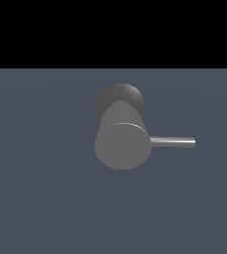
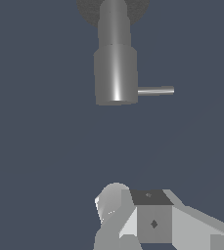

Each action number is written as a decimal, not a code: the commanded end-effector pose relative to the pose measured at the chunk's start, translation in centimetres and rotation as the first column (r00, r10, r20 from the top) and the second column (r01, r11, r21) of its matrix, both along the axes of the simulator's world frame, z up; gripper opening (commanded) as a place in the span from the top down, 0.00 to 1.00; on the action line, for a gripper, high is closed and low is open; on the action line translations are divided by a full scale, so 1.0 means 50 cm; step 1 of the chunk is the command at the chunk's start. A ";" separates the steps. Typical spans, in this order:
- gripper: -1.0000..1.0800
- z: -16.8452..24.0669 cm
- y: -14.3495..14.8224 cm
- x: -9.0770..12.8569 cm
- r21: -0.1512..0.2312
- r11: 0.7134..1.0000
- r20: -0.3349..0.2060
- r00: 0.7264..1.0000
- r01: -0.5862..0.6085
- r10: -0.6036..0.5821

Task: Turn on the faucet by rotating a designated handle.

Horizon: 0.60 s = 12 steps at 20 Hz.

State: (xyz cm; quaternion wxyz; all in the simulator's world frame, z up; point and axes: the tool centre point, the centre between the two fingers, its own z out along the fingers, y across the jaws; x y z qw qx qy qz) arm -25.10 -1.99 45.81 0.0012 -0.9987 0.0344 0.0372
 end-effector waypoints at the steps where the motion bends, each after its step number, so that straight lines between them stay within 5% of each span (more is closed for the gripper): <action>1: 1.00 0.000 0.000 0.000 0.000 1.000 0.000 1.000 0.000 0.000; 12: 1.00 0.017 -0.011 0.001 0.057 0.998 0.019 1.000 -0.011 0.010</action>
